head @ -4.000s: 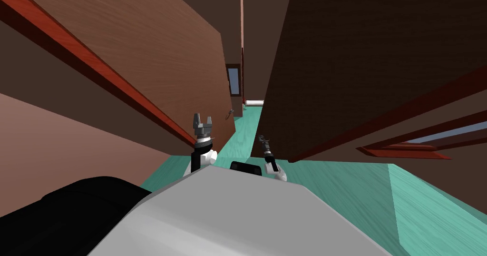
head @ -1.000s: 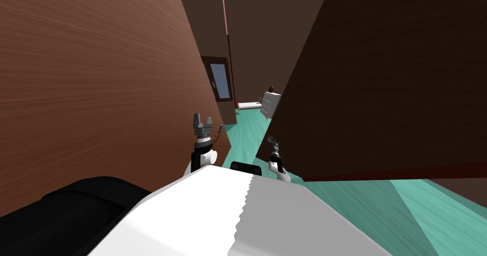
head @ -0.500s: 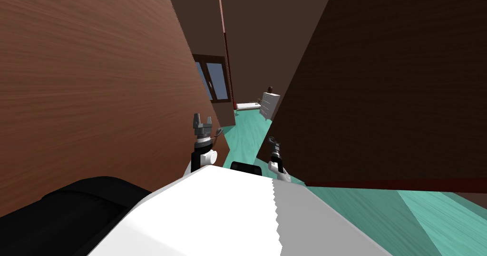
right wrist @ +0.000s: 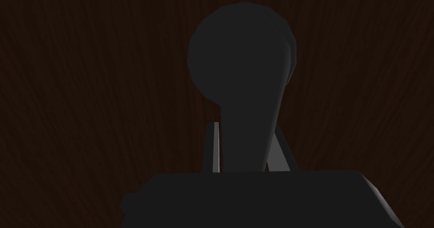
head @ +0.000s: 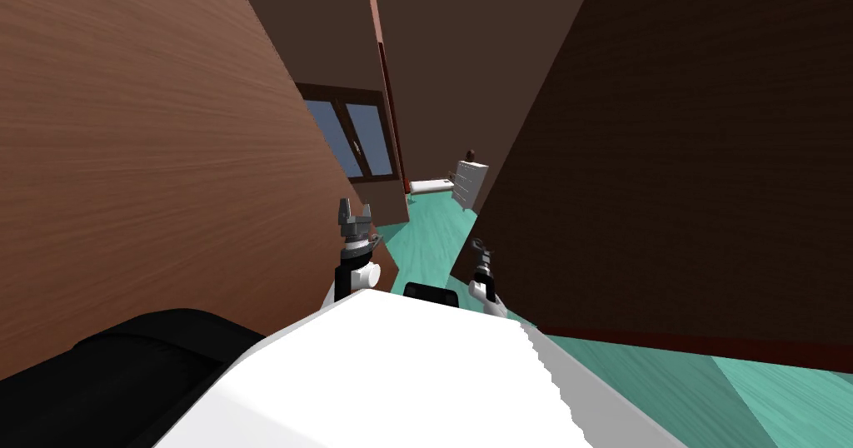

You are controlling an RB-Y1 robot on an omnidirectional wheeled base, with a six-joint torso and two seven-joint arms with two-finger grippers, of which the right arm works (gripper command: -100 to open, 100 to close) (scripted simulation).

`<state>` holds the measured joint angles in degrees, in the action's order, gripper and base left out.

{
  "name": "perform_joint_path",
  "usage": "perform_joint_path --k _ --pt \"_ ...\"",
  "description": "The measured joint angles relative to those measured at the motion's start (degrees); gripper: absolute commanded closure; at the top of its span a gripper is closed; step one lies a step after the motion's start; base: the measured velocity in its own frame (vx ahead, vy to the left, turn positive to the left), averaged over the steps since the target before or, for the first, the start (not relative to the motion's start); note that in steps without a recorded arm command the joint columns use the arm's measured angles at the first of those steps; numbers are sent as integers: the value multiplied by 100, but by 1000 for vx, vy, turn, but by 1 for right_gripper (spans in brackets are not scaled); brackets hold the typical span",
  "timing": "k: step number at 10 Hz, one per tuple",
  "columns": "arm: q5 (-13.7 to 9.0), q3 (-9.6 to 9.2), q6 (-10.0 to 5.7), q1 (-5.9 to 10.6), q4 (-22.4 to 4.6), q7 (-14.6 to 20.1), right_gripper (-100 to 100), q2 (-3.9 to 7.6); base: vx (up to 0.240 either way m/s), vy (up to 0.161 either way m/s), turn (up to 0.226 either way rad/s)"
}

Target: Push the door open

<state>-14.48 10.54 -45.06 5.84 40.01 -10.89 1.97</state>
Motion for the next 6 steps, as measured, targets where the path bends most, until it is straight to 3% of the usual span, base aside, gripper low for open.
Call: perform_joint_path --k 3,6 --pt "-89 180 -55 35 -14 -216 100 -215 164 2 -73" --pt "-176 286 -82 86 -138 -264 100 -127 190 27 -39"
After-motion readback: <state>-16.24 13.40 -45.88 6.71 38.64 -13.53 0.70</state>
